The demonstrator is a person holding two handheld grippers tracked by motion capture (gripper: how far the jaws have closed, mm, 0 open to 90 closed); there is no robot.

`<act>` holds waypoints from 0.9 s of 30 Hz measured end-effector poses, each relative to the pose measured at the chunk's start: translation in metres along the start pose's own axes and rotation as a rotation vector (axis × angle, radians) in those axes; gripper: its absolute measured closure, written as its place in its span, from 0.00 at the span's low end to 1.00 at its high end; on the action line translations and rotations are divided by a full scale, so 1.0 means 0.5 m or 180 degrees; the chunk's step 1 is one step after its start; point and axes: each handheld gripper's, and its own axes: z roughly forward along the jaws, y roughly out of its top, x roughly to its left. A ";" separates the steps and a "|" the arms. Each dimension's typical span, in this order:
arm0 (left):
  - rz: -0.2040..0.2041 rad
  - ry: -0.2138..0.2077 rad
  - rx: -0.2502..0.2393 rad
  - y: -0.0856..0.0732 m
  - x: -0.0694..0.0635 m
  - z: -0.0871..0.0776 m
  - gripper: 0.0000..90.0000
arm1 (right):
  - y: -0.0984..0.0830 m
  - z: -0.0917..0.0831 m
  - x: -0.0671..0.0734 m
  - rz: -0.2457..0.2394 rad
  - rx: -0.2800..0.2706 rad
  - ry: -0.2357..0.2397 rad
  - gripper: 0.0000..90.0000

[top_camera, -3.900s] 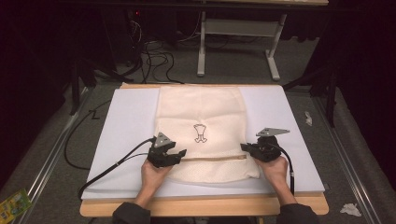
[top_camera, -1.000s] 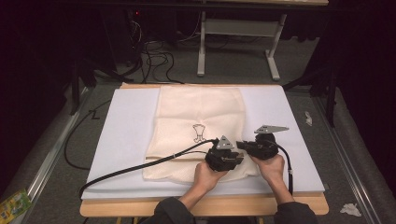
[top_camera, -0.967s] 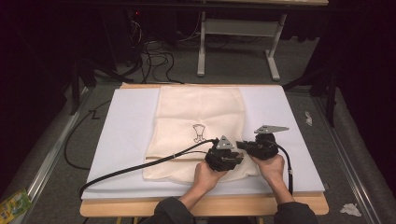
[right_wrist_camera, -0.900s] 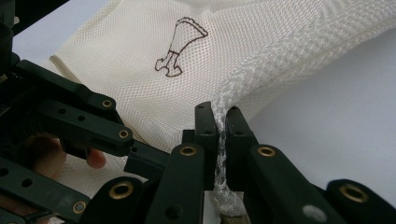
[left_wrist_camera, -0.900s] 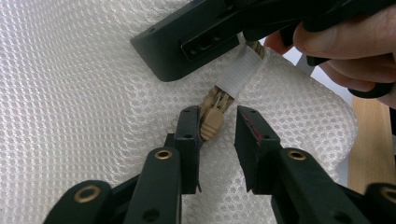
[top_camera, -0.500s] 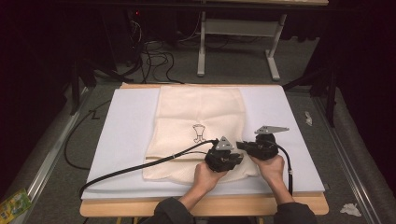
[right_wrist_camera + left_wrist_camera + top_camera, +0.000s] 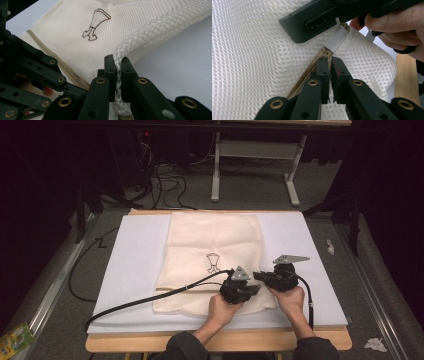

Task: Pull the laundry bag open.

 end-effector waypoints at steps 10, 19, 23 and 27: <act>0.0076 -0.0010 0.0013 0.003 -0.003 -0.011 0.97 | -0.001 -0.005 -0.002 -0.0028 0.0013 -0.0010 0.98; 0.0113 -0.0005 0.0042 0.004 -0.003 -0.018 0.97 | -0.006 -0.006 -0.008 -0.0045 0.0044 -0.0009 0.98; 0.0113 -0.0007 0.0035 0.005 -0.003 -0.021 0.97 | -0.005 -0.007 -0.009 -0.0055 0.0051 -0.0011 0.98; 0.0112 0.0001 0.0037 0.006 -0.002 -0.027 0.97 | -0.006 -0.008 -0.010 -0.0058 0.0066 -0.0009 0.98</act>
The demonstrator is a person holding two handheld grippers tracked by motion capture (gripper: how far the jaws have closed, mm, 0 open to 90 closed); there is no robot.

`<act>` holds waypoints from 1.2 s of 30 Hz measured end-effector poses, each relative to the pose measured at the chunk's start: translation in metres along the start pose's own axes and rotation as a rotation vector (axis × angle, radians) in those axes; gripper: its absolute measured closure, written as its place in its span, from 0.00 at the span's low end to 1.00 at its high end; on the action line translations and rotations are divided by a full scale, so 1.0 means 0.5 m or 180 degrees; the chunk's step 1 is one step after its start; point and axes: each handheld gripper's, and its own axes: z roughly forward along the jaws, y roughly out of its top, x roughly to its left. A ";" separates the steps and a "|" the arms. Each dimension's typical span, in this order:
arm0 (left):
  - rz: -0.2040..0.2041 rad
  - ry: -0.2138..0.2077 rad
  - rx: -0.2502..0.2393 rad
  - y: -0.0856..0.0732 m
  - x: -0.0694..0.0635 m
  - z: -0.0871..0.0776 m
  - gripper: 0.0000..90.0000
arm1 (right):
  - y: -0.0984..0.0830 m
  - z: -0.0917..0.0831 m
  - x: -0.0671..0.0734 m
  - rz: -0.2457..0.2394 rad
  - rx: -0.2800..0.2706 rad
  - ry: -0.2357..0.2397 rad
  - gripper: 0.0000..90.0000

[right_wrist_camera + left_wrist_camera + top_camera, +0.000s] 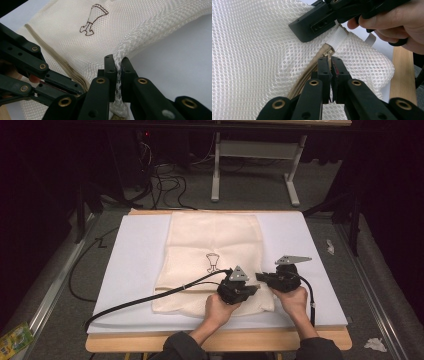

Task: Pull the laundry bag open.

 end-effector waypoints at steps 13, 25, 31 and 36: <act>-0.0010 -0.0008 0.0004 0.002 0.007 -0.015 0.97 | 0.001 0.002 0.000 -0.0016 0.0016 0.0013 0.98; -0.0018 0.0029 0.0015 -0.003 0.013 -0.024 0.97 | 0.000 0.003 0.001 -0.0008 0.0022 0.0026 0.98; -0.0035 0.0041 -0.0001 -0.008 0.021 -0.033 0.97 | 0.001 0.002 0.000 -0.0011 0.0019 0.0018 0.98; -0.0036 0.0059 0.0005 -0.011 0.025 -0.038 0.97 | 0.000 0.002 0.001 -0.0007 0.0022 0.0016 0.98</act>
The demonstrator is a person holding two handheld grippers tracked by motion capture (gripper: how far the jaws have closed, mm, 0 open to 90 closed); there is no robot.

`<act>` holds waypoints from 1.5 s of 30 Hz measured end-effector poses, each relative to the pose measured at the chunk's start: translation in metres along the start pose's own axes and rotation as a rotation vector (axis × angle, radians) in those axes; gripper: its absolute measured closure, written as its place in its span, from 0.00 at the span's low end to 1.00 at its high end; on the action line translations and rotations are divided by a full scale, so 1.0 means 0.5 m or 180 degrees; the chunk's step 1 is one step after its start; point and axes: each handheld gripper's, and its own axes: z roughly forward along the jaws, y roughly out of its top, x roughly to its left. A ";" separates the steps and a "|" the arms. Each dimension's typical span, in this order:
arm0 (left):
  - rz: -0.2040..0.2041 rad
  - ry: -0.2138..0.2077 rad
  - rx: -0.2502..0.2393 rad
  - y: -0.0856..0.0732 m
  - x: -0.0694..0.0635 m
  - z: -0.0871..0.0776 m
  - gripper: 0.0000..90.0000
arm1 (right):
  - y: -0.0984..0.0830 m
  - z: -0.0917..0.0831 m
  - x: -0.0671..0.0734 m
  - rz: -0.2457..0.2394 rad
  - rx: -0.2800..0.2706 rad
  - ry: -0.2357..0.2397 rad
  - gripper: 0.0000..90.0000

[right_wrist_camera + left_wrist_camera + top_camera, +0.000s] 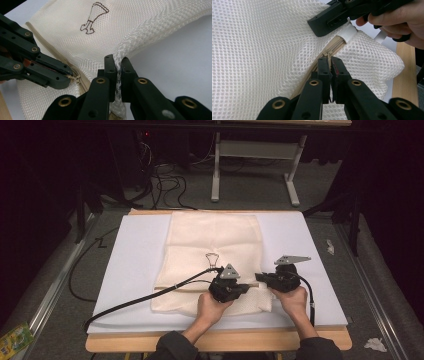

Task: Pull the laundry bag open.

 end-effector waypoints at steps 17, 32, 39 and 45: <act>-0.0031 0.0044 -0.0046 -0.013 0.013 -0.022 0.97 | 0.001 0.001 0.001 -0.0022 -0.0004 -0.0012 0.98; -0.0026 0.0069 -0.0062 -0.015 0.013 -0.029 0.97 | 0.001 0.003 0.004 -0.0029 -0.0002 0.0014 0.98; -0.0019 0.0065 -0.0080 -0.016 0.014 -0.032 0.97 | 0.001 0.004 0.004 -0.0042 -0.0003 0.0026 0.98; -0.0046 0.0102 -0.0091 -0.020 0.019 -0.041 0.97 | 0.001 0.003 0.003 -0.0035 0.0003 0.0010 0.98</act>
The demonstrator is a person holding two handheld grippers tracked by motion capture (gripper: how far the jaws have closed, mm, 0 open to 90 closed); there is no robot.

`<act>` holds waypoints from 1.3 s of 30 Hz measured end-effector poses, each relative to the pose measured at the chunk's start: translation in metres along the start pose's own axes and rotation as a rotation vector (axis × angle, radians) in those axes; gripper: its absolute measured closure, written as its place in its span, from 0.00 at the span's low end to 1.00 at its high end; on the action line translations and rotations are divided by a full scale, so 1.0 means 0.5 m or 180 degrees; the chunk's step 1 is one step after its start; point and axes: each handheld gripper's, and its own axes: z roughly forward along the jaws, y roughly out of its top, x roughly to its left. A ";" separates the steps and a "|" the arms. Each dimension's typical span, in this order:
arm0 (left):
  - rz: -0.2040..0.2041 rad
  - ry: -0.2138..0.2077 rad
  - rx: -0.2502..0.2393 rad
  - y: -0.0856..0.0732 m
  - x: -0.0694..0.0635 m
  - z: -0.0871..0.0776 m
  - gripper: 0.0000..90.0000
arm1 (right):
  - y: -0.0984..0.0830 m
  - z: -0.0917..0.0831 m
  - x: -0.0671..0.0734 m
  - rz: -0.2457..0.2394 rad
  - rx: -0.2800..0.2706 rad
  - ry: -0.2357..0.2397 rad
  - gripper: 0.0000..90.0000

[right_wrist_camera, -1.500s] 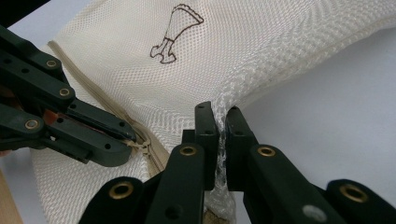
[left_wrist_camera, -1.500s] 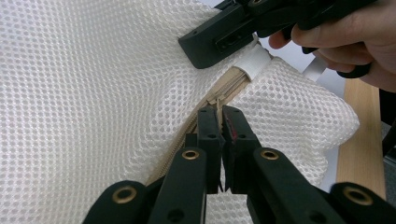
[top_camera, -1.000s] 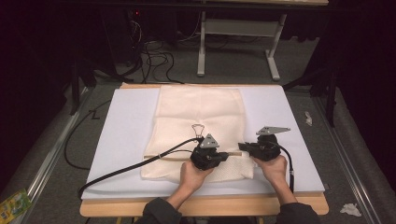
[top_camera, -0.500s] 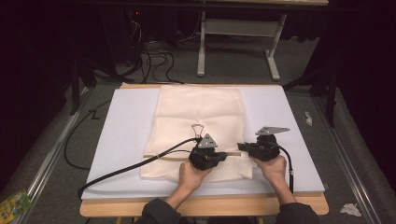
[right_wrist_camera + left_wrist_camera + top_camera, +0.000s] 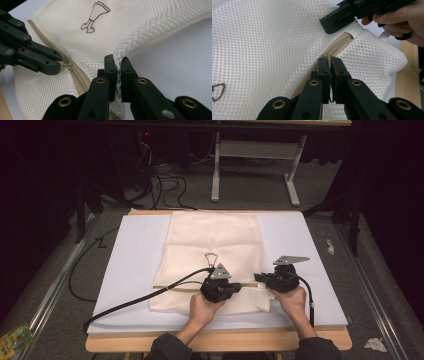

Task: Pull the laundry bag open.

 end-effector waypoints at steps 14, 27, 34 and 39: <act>-0.0002 0.0020 -0.0006 -0.004 0.007 -0.013 0.97 | 0.000 0.002 0.000 -0.0003 -0.0009 0.0002 0.98; -0.0030 0.0082 -0.0040 -0.011 0.018 -0.037 0.97 | -0.001 0.002 -0.001 0.0004 -0.0011 -0.0002 0.98; -0.0056 0.0137 -0.0064 -0.016 0.028 -0.057 0.97 | -0.001 0.001 -0.004 0.0012 -0.0015 -0.0014 0.98; -0.0061 0.0183 -0.0082 -0.019 0.034 -0.071 0.97 | -0.001 0.000 -0.006 0.0018 -0.0020 -0.0008 0.98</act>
